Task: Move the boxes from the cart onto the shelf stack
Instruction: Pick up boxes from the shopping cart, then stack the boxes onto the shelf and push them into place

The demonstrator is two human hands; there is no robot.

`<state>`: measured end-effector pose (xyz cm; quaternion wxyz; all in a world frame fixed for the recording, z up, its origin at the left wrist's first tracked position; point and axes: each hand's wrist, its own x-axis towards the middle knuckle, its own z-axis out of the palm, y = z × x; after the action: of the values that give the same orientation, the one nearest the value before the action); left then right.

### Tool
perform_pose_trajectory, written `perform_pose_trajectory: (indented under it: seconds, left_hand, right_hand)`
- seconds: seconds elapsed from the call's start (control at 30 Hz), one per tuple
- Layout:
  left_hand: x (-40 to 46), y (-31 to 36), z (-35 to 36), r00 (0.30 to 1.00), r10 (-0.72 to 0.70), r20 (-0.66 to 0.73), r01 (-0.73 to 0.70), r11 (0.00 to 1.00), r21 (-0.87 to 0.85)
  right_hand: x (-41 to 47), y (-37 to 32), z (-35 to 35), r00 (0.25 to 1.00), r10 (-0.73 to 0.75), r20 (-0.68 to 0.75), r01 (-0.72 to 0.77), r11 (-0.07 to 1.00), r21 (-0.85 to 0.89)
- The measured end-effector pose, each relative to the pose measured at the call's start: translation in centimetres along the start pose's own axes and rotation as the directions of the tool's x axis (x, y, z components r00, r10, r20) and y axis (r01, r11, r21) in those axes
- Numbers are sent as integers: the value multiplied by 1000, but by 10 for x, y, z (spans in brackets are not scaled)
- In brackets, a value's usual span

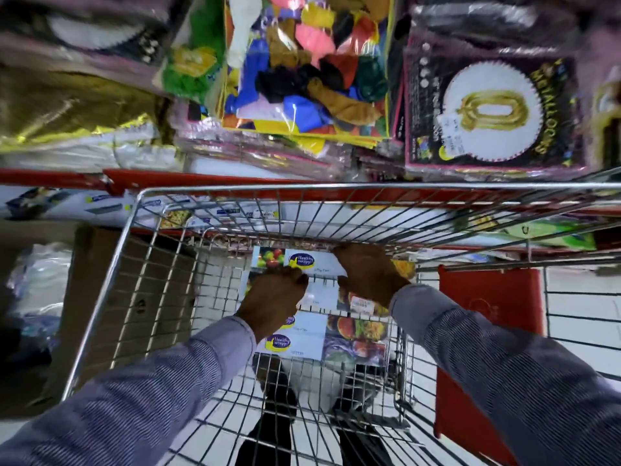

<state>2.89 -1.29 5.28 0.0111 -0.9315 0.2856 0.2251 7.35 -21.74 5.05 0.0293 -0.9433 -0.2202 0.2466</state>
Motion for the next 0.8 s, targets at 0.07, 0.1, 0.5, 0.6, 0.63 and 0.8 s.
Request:
perform_pose_trajectory:
  seconds: [0.07,0.1,0.5,0.6,0.63,0.8]
  left_hand:
    - [-18,0,-26,999,-11,-30,7,990,-142]
    - [-31,0,-46,998,-56,-38,45,968,-246]
    - [-169,19,-305,890,23,-455,-42,999,-31]
    - [-193,30,-366,858,21,-514,-21,1000,7]
    - [-199,32,-379,843,31,-537,-18,999,30]
    - [-211,40,-446,776,55,-628,-19,998,64]
  right_hand:
    - [-15,-3,-24,999,-30,-36,30,1000,-3]
    - [-25,-5,-41,997,-47,-65,47,999,-5]
    - [-170,-55,-327,941,-142,-307,117,988,-97]
    - [-210,-65,-402,907,-162,-389,108,982,-157]
    - [-221,-67,-419,901,-168,-400,101,978,-183]
    - [-250,-64,-488,857,-134,-497,41,980,-194]
